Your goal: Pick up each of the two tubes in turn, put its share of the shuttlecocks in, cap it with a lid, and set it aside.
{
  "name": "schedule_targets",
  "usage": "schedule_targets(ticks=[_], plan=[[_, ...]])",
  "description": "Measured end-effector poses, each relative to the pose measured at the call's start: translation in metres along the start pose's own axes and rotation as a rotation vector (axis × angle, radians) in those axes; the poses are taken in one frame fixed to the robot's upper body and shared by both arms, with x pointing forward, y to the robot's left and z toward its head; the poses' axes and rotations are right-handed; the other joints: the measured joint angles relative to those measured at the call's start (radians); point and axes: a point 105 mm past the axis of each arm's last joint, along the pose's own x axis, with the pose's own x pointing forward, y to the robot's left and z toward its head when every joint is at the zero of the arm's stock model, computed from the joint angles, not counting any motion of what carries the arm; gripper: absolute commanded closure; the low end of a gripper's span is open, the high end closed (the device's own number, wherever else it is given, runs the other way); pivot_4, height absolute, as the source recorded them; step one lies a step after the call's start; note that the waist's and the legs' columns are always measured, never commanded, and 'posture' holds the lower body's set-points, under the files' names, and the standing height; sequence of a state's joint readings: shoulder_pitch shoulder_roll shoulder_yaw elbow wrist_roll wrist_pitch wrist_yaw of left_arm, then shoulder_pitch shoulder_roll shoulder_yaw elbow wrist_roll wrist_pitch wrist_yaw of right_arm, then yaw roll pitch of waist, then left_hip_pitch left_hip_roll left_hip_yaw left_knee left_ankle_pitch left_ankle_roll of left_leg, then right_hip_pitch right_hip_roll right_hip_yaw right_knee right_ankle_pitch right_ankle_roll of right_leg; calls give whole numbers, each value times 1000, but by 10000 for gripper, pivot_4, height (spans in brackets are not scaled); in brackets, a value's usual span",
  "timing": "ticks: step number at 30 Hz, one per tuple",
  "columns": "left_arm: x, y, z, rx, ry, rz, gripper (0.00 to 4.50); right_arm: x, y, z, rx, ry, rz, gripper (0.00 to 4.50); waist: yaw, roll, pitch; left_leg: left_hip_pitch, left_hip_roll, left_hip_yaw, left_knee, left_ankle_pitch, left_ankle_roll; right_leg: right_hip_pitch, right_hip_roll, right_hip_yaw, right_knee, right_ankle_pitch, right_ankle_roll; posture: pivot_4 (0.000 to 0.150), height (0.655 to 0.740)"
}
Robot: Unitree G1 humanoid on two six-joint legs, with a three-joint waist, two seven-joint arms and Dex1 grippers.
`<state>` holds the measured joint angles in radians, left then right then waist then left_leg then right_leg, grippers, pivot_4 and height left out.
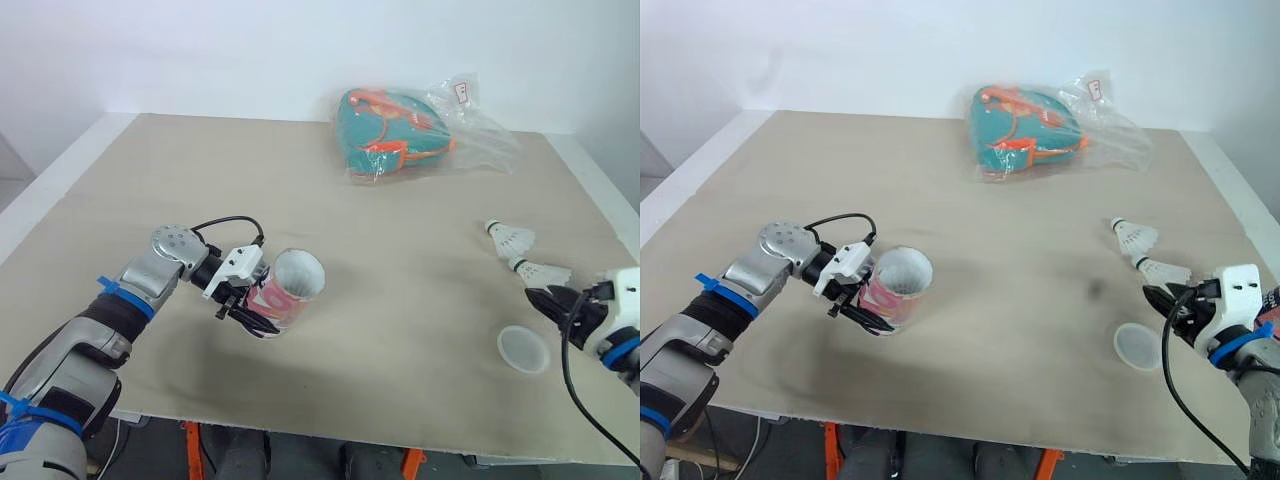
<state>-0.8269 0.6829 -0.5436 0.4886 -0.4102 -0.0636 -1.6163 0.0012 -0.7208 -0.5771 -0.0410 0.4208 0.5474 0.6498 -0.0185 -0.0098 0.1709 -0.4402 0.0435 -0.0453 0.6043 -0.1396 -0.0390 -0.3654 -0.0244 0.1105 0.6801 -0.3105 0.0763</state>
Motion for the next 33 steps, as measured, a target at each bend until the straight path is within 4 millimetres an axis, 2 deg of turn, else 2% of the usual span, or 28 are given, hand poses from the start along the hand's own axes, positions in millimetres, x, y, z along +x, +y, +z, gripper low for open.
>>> schedule_targets(ticks=[4, 8, 10, 13, 14, 20, 23, 26, 31, 32, 33], plan=[[0, -1, 0, -1, -3, 2, 23227, 9, 3, 4, -23, 0, 10, 24362, 0, 0, 0, 0, 0, 0, -1, 0, 0, 0, 0, 0, 0, 1, 2, 1500, 7400], [0, -1, 1, -6, 0, 1, 23227, 18, -4, -1, -38, 30, -42, 24362, 0, 0, 0, 0, 0, 0, -1, 0, 0, -1, 0, 0, 0, 1, 2, 1500, 7400], [0, -1, 1, -4, 3, 1, 23227, 20, -11, -2, -41, 39, -78, 29865, 0, 0, 0, 0, 0, 0, -2, 0, 0, -1, 0, 0, 0, 1, 2, 1500, 7400], [0, -1, 1, -7, 2, 3, 23227, 24, -18, -5, -51, 58, -126, 41696, 0, 0, 0, 0, 0, 0, -2, 0, 0, -1, 0, 0, 0, 1, 2, 1500, 7400], [0, -1, 1, -7, 2, 3, 23227, 24, -19, -5, -54, 59, -131, 44185, 0, 0, 0, 0, 0, 0, -2, 0, 0, -1, 0, 0, 0, 1, 2, 1500, 7400], [0, -2, 1, -15, 1, 5, 23227, 19, -11, -4, -81, 57, -86, 44185, 0, 0, 0, -1, 0, 0, -2, 0, 0, -1, 0, 0, 0, 1, 2, 1500, 7400], [-1, -2, 1, -16, 2, 5, 23227, 7, 7, 10, -112, 33, 30, 44185, -1, 1, 0, -1, 0, 0, -3, 0, 0, -1, 0, 0, 0, 1, 2, 1500, 7400], [-1, -2, 1, -18, 4, 8, 23227, -6, 35, 44, -177, -42, 181, 44185, -3, 2, 1, -1, 0, 0, -3, 0, 0, -1, 1, 0, 0, 0, 3, 1500, 7400], [-2, -2, 0, -20, 8, 10, 23227, -27, 128, 126, -383, -318, 540, 44185, -7, 2, 1, 0, 1, 0, -2, 0, 0, -1, 1, 0, 0, 0, -1, 1500, 7400], [-1, -1, 1, -18, 8, 8, 23227, -31, 152, 140, -426, -377, 633, 44185, -5, 0, 1, 0, 1, 0, -2, 0, 0, -1, 1, 0, 0, -1, -1, 1500, 7400], [-1, -1, 1, -16, 8, 7, 23227, -33, 157, 141, -434, -386, 652, 44185, -3, 0, 2, 0, 1, 0, -2, 0, 0, -1, 1, -1, 0, -1, -2, 1500, 7400]])
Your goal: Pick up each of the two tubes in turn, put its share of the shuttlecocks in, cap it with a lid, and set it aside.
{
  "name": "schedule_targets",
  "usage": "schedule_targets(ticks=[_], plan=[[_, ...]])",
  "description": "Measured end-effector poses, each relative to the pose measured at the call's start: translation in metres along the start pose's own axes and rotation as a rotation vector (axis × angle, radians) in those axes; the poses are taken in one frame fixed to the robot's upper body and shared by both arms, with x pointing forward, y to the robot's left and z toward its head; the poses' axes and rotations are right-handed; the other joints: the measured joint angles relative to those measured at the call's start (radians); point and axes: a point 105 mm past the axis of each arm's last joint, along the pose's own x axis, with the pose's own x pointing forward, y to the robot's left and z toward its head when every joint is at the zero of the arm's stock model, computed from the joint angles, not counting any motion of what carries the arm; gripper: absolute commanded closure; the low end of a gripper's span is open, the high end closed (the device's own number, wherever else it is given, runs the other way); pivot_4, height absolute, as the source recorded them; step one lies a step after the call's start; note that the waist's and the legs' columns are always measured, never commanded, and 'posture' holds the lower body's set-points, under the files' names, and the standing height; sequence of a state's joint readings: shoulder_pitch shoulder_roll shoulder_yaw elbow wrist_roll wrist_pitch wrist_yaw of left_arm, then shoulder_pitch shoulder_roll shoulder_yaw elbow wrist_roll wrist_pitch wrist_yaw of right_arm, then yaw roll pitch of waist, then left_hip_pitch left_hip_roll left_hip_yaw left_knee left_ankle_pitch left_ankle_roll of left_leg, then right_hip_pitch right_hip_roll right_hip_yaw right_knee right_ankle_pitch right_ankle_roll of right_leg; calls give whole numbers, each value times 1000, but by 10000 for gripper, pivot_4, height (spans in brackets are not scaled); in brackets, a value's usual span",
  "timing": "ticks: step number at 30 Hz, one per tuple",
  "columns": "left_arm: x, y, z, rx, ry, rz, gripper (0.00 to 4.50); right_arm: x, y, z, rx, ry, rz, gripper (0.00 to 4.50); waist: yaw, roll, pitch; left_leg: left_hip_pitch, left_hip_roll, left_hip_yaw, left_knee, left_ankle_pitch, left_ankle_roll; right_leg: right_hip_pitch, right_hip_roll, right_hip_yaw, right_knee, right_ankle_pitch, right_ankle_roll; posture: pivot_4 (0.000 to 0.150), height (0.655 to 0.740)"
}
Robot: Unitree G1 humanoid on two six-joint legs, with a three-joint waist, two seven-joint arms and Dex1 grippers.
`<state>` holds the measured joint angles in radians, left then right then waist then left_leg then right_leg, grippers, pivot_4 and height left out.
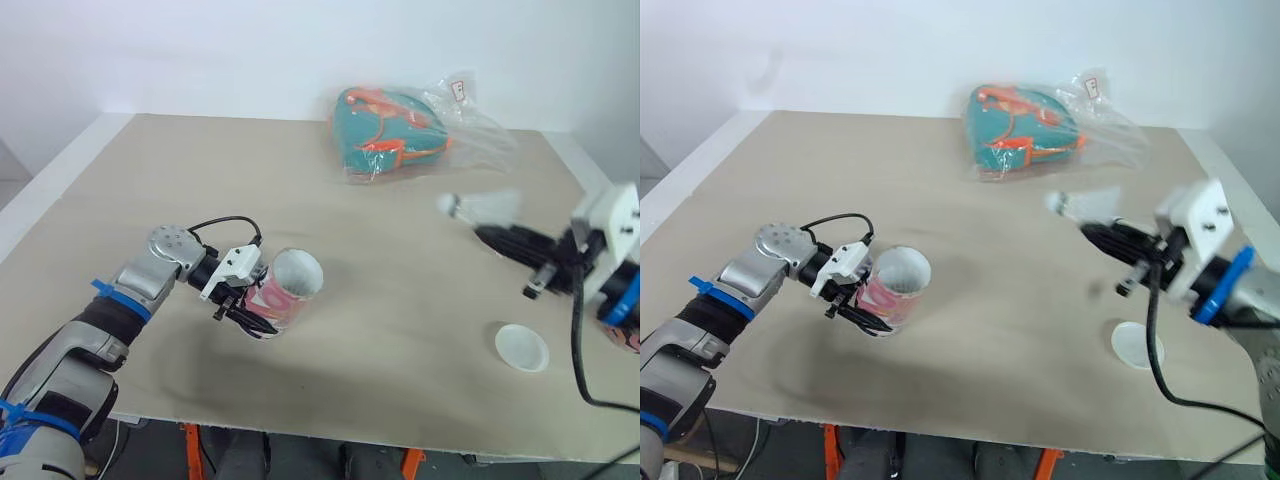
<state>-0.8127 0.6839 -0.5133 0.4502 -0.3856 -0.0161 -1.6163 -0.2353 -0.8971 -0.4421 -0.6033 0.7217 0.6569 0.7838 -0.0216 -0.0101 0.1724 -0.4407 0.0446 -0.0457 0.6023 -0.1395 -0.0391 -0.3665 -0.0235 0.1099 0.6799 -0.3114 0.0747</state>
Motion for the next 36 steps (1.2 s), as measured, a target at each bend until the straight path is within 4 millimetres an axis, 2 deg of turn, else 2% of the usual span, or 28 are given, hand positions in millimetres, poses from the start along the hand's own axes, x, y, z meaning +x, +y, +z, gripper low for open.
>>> schedule_targets(ticks=[3, 6, 8, 10, 13, 17, 18, 19, 20, 22, 24, 25, 30, 32, 34, 35, 36], plan=[[0, 0, 1, 5, -6, -1, 23227, 33, 35, 19, -63, -50, 232, 44185, 1, -2, 0, -3, 0, 1, 0, 0, 0, -2, -1, 0, -1, -1, -1, 1500, 7400], [1, 1, 2, 10, -7, -6, 23227, 51, 56, 36, -158, -81, 400, 44185, 4, -2, 0, -4, 0, 1, 0, 0, 0, -2, -1, -1, -1, 0, -1, 1500, 7400], [2, 1, 2, 11, -9, -6, 23227, 56, 64, 38, -222, -64, 472, 44185, 5, -2, 0, -4, 0, 0, 0, 0, 0, -5, -1, -1, -1, -1, -1, 1500, 7400], [2, 1, 2, 15, -8, -6, 23227, 62, 72, 27, -270, -5, 557, 44185, 5, -2, 0, -4, 0, 0, 1, 0, 0, -5, -1, -2, -2, -1, -1, 1500, 7400], [1, 1, 1, 20, -10, -2, 23227, 69, 69, 9, -257, 61, 596, 44185, 5, -2, 0, -4, 1, 1, 1, 0, 0, -4, -2, -2, -1, -1, -1, 1500, 7400], [1, 0, 0, 18, -16, 2, 23227, 72, 75, 2, -294, 91, 660, 44185, 5, -2, 0, -4, 1, 1, 0, 0, 0, -4, -1, -3, 0, 1, 1, 1500, 7400], [0, -1, -1, 15, -17, 7, 23227, 76, 77, 2, -308, 96, 683, 39790, 2, -1, 0, -3, 1, 1, 0, 0, 0, -4, -1, -2, 0, 1, 1, 1500, 7400], [0, -1, -1, 15, -17, 7, 23227, 76, 77, 2, -309, 95, 683, 39790, 1, -1, 0, -3, 1, 2, 0, 0, 0, -4, -1, -2, 0, 1, 1, 1500, 7400], [0, -1, -1, 16, -18, 8, 23227, 80, 77, 4, -315, 86, 691, 35772, 2, -1, 0, -4, 1, 1, 0, 1, 0, -4, -1, -3, 0, 1, 1, 1500, 7400], [-1, -1, -1, 14, -21, 12, 23227, 86, 78, 9, -308, 73, 706, 31086, 2, -1, 0, -3, 2, 1, 0, 1, 0, -4, -1, -3, 0, 1, -1, 1500, 7400], [0, -1, -1, 16, -24, 10, 23227, 89, 78, 15, -249, 56, 720, 22874, 3, -1, 0, -4, 1, 1, 0, 1, 0, -5, -1, -3, 0, 1, 0, 1500, 7400], [0, -1, -1, 16, -23, 10, 23227, 88, 78, 16, -235, 52, 724, 21957, 3, -1, 0, -4, 1, 1, 0, 1, 0, -4, -1, -3, 0, 1, 1, 1500, 7400], [0, -1, 0, 15, -23, 9, 23227, 70, 67, 40, -91, -53, 688, 21957, 4, -1, 0, -5, 1, 0, 0, 1, 0, -3, -1, -3, 0, 2, 1, 1500, 7400], [0, -1, 0, 14, -23, 9, 23227, 67, 64, 40, -74, -61, 666, 21957, 4, -1, 0, -5, 1, 0, 0, 1, 0, -3, -1, -3, 0, 2, 1, 1500, 7400], [1, -1, 0, 13, -22, 9, 23227, 62, 54, 32, -24, -48, 591, 21957, 4, -1, 0, -5, 1, 0, 0, 1, 0, -3, -1, -3, 0, 2, 2, 1500, 7400], [1, -1, 0, 14, -24, 8, 23227, 59, 43, 20, 10, -22, 503, 21957, 6, -2, -1, -5, 1, 0, 0, 1, 0, -3, -1, -4, 0, 2, 2, 1500, 7400], [2, -1, 1, 11, -28, 7, 23227, 52, 23, -4, 62, 31, 352, 21957, 8, -4, -1, -5, 1, 0, 0, 1, 0, -3, -1, -5, 0, 2, 1, 1500, 7400]])
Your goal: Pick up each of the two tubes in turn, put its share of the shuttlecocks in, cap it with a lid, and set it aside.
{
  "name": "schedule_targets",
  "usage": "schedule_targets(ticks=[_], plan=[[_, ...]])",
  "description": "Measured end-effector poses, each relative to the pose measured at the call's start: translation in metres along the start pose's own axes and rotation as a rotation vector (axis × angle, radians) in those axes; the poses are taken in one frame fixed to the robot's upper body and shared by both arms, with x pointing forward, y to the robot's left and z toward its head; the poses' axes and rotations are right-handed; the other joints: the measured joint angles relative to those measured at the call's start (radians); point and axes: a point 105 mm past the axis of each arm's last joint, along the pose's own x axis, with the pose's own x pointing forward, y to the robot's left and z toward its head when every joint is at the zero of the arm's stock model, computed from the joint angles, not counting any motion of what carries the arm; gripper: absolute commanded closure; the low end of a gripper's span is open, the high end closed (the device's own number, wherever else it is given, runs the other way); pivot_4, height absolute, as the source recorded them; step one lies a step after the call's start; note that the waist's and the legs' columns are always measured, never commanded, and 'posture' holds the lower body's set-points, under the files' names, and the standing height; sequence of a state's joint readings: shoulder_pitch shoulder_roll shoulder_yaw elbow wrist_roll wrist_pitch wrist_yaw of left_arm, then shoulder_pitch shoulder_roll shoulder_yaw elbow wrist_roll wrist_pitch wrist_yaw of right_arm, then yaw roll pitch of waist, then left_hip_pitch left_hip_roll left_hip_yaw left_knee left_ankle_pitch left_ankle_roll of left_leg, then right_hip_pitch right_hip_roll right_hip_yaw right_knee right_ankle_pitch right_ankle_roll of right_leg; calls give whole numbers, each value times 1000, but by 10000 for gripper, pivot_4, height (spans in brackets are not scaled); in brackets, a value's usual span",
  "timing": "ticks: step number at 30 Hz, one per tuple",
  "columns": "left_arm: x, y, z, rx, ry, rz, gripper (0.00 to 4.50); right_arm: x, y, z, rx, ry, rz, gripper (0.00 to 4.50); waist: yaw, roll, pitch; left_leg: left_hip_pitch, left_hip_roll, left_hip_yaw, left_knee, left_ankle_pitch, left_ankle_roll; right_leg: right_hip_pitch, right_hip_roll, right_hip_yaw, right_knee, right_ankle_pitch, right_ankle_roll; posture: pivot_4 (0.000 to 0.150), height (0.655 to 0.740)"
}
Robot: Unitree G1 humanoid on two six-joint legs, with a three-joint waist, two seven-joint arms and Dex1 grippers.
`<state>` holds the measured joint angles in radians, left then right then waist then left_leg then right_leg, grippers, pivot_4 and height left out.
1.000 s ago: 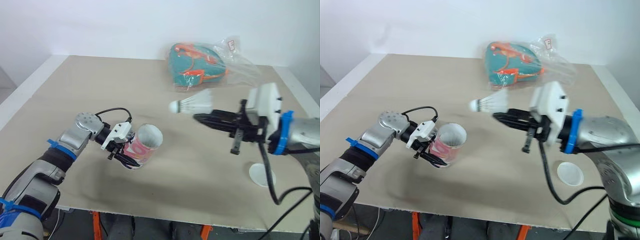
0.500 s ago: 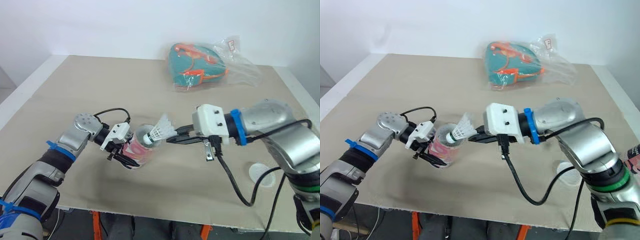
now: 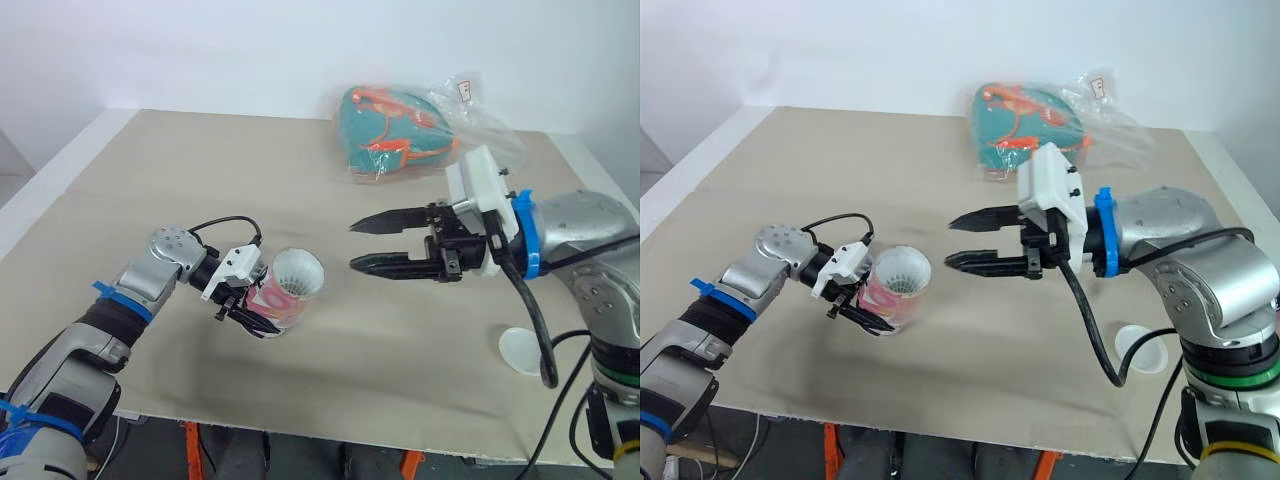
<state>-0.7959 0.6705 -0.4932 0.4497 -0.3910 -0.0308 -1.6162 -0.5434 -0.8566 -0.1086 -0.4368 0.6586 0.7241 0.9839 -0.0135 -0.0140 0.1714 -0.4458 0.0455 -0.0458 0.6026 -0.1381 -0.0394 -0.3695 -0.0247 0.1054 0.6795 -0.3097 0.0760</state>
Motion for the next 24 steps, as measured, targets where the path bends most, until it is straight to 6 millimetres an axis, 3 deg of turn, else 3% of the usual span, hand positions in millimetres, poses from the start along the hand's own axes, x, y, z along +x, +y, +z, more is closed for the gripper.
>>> schedule_targets(ticks=[3, 5, 10, 15, 24], plan=[[1, 0, 1, -1, -5, -2, 23227, -46, -36, -69, 202, 128, -376, 21957, 6, -3, 0, -2, -1, 1, 0, 0, 0, 0, -1, 1, 0, 1, -1, 1500, 7400], [0, -2, 2, -1, 1, -4, 23227, -79, -44, -112, 315, 195, -567, 21957, 3, 0, 0, -3, -1, 2, -1, 0, 0, -2, 0, 3, 0, 2, -3, 1500, 7400], [-2, -2, 1, -11, 12, 0, 23227, -133, -51, -164, 398, 291, -849, 21957, -5, 3, 0, -2, -1, 1, -1, 0, 1, -2, 1, 2, 1, 0, 0, 1500, 7400], [-3, -2, 0, -15, 23, 3, 23227, -153, -66, -180, 408, 299, -999, 21957, -14, 4, 0, -1, -1, 2, -1, 0, 1, -1, 1, 4, 1, 0, 2, 1500, 7400], [-3, -3, 0, -7, 19, 2, 23227, -144, -89, -193, 435, 293, -1028, 21957, -13, 4, 0, -1, -1, 2, -1, 0, 1, -1, 1, 4, 1, 0, 1, 1500, 7400]])
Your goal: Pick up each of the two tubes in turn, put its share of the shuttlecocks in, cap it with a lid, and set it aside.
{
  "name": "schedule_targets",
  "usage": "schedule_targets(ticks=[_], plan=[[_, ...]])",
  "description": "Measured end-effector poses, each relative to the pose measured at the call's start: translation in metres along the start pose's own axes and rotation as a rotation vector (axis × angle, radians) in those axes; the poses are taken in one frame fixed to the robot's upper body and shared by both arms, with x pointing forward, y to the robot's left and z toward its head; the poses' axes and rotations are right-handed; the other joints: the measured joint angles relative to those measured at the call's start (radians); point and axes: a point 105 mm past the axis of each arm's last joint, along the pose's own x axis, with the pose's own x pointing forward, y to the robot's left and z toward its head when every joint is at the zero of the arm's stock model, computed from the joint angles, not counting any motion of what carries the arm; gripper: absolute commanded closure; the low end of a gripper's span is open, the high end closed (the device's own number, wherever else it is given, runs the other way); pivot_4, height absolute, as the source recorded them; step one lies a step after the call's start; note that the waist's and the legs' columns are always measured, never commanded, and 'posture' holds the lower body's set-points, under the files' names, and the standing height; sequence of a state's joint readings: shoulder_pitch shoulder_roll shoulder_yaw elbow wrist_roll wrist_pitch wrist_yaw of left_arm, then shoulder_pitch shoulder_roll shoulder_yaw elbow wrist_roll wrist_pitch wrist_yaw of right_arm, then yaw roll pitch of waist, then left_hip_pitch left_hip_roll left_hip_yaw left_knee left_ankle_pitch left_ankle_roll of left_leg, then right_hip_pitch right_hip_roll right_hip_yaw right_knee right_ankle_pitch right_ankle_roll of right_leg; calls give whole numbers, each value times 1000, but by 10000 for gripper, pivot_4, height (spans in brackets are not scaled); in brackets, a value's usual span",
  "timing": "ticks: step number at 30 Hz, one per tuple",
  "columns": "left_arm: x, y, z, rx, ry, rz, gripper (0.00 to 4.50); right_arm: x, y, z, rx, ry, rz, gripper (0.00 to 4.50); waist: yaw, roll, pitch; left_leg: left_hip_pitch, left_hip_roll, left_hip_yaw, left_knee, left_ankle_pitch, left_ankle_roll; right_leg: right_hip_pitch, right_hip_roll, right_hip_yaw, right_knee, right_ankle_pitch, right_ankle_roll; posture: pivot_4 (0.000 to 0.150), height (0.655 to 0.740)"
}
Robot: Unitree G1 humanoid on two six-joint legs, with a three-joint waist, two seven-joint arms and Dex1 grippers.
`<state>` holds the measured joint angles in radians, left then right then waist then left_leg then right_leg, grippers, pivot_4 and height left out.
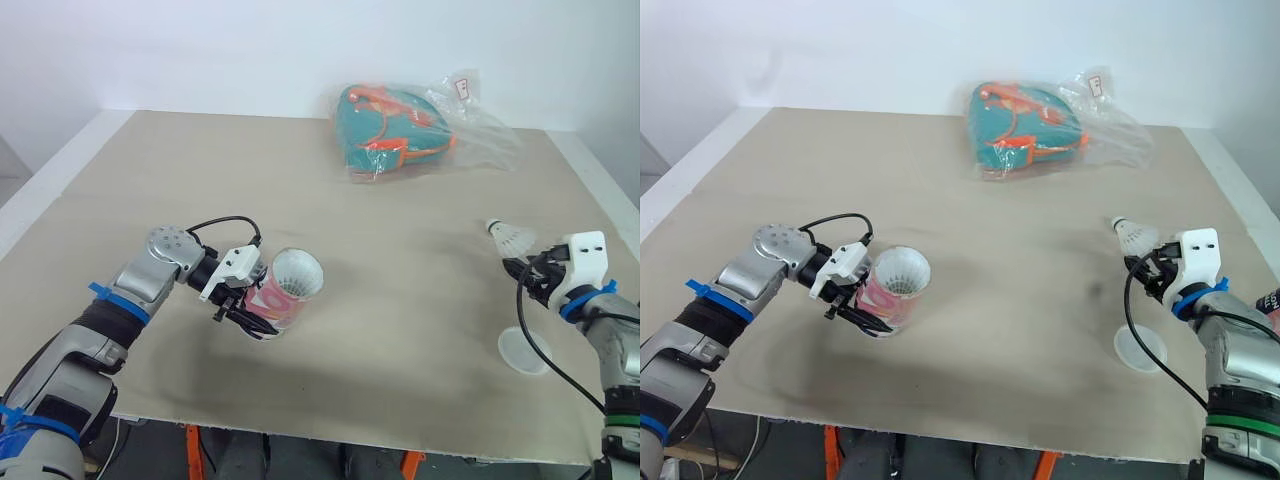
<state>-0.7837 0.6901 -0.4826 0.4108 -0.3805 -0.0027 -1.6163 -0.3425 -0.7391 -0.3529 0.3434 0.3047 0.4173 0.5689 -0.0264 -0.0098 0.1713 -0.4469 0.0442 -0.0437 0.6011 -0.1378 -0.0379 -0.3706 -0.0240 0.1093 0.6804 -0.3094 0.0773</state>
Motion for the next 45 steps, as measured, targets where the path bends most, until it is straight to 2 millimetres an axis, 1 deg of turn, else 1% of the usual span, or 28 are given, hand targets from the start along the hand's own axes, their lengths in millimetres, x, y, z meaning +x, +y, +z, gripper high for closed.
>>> schedule_targets(ticks=[6, 12, 21, 22, 24, 27, 33, 35, 36, 37, 39, 40, 41, 42, 43, 44, 45], plan=[[-1, -1, -1, -4, -6, 8, 23227, 10, 5, 10, -12, -20, 30, 21957, -2, 0, 0, 1, 0, 0, 0, 0, 0, 0, 0, 0, 0, 0, 0, 1500, 7400], [-1, -2, -2, 4, -13, 13, 23227, 20, 6, 6, -26, 5, 48, 21957, -3, 0, 0, 1, 0, 0, 0, 0, 0, 0, 0, 0, 0, 0, 0, 1500, 7400], [-2, -2, -3, 4, -15, 16, 23227, 38, 6, 7, -50, 20, 35, 21957, -5, 1, 0, 1, 0, 0, 0, 0, 0, 0, 0, 0, 0, 1, -1, 1500, 7400], [-2, -2, -3, 3, -14, 17, 23227, 41, 6, 8, -60, 26, 24, 24241, -6, 1, 0, 1, 0, 0, 0, 0, 0, 0, 0, 0, 0, 1, -1, 1500, 7400], [-2, -2, -3, 2, -14, 17, 23227, 48, 4, 10, -77, 33, -2, 30429, -7, 1, 0, 1, 0, 0, 0, 0, 0, 1, 0, 0, 0, 1, 0, 1500, 7400], [-2, -2, -3, 2, -14, 16, 23227, 54, 0, 13, -86, 26, -36, 44570, -7, 1, 0, 1, 0, 0, 0, 0, 0, 1, 0, 0, 0, 1, -1, 1500, 7400], [-2, -2, -3, -11, -16, 18, 23227, 55, 1, 18, -110, -1, -26, 44570, -7, 1, 0, 1, 0, 0, 0, 0, 0, 1, 0, 0, 0, 1, -1, 1500, 7400], [-2, -2, -3, -14, -16, 19, 23227, 53, 8, 25, -112, -27, 18, 44570, -8, 1, 0, 1, 0, 0, 0, 0, 0, 1, 0, 0, 0, 1, -1, 1500, 7400], [-2, -2, -3, -14, -15, 18, 23227, 52, 12, 29, -113, -39, 50, 44570, -8, 2, 0, 1, 0, 0, 0, 0, 0, 1, 0, 0, 0, 1, -1, 1500, 7400], [-2, -2, -2, -14, -16, 17, 23227, 46, 26, 38, -131, -72, 132, 44570, -7, 2, 0, 1, 0, 0, 0, 0, 0, 1, 0, 0, 1, 1, -1, 1500, 7400], [-2, -2, -2, -13, -13, 16, 23227, 30, 66, 60, -200, -145, 343, 44570, -7, 4, 0, 1, 0, -1, 0, 0, 0, 1, 1, 0, 1, 0, -1, 1500, 7400], [-2, -2, -2, -13, -12, 16, 23227, 22, 82, 67, -235, -165, 422, 44570, -6, 5, 0, 1, 0, -1, -1, 0, 0, 1, 1, 0, 1, 0, -1, 1500, 7400], [-1, -2, -1, -9, -13, 14, 23227, 7, 103, 75, -285, -185, 527, 44570, -3, 6, 1, 1, 0, -1, 0, 0, 0, 1, 1, -1, 1, 0, -1, 1500, 7400], [-1, -2, -1, -10, -13, 14, 23227, -19, 141, 85, -390, -216, 718, 44570, -2, 7, 1, 0, 0, -2, 0, 0, 0, 1, 1, -1, 1, 0, 0, 1500, 7400], [-1, -2, -1, -13, -12, 15, 23227, -29, 156, 90, -429, -237, 786, 44570, -3, 7, 1, 0, 0, -2, 0, 0, 0, 1, 1, -1, 1, 0, 0, 1500, 7400], [-1, -1, -1, -16, -10, 15, 23227, -43, 175, 97, -487, -265, 872, 44570, -3, 7, 1, 0, 0, -2, 0, 0, 0, 1, 1, -1, 1, -1, 0, 1500, 7400], [-2, -1, -2, -19, -8, 17, 23227, -61, 198, 107, -573, -303, 969, 44570, -4, 7, 1, 0, 1, -2, 0, 0, 0, 1, 1, -1, 1, -1, 1, 1500, 7400]])
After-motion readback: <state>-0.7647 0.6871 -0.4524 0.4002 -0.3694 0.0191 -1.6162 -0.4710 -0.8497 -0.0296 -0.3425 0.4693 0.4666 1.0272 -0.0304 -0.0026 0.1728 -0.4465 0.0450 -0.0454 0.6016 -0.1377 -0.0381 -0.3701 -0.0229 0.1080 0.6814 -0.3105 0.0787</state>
